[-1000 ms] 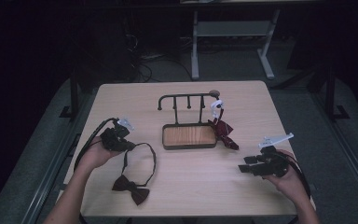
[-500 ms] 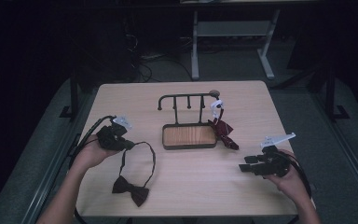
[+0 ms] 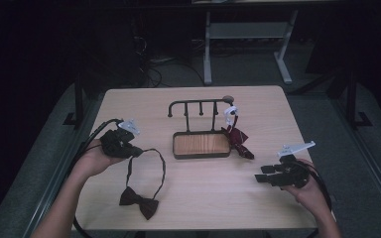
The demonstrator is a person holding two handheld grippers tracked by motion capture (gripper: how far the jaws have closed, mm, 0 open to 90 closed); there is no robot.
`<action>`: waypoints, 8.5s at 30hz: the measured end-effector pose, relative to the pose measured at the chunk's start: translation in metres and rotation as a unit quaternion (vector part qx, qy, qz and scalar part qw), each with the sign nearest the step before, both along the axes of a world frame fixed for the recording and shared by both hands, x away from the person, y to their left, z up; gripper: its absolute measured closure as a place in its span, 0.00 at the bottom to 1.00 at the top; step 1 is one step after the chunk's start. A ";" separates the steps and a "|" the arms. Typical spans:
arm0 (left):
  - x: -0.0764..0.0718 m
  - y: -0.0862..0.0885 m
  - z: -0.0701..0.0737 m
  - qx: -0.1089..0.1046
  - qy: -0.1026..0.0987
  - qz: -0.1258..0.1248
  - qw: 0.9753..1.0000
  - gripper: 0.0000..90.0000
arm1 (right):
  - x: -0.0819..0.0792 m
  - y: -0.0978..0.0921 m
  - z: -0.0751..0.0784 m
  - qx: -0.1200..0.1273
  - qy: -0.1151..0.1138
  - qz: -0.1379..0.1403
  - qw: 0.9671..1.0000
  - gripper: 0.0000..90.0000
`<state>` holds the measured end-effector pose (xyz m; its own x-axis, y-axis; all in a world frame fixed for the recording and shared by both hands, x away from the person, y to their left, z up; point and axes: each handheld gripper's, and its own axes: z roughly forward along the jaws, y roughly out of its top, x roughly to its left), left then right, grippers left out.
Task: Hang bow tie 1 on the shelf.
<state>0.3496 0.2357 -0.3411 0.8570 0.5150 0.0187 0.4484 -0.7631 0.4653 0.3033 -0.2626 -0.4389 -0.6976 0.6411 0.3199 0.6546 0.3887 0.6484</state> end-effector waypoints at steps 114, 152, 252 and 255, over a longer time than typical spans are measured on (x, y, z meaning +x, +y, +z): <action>0.040 -0.045 0.112 0.007 -0.053 -0.050 0.997 1.00 | 0.001 -0.004 0.000 0.007 -0.006 0.003 1.000 0.54; 0.093 -0.059 0.104 0.037 -0.027 -0.003 0.999 0.99 | 0.000 -0.009 0.006 0.026 -0.014 0.000 1.000 0.54; 0.026 -0.017 0.037 -0.010 -0.016 -0.006 1.000 0.71 | 0.001 -0.009 0.001 -0.005 -0.009 -0.015 1.000 0.49; 0.023 -0.015 0.034 -0.012 -0.016 -0.003 1.000 0.70 | 0.001 -0.009 0.001 -0.006 -0.009 -0.015 1.000 0.49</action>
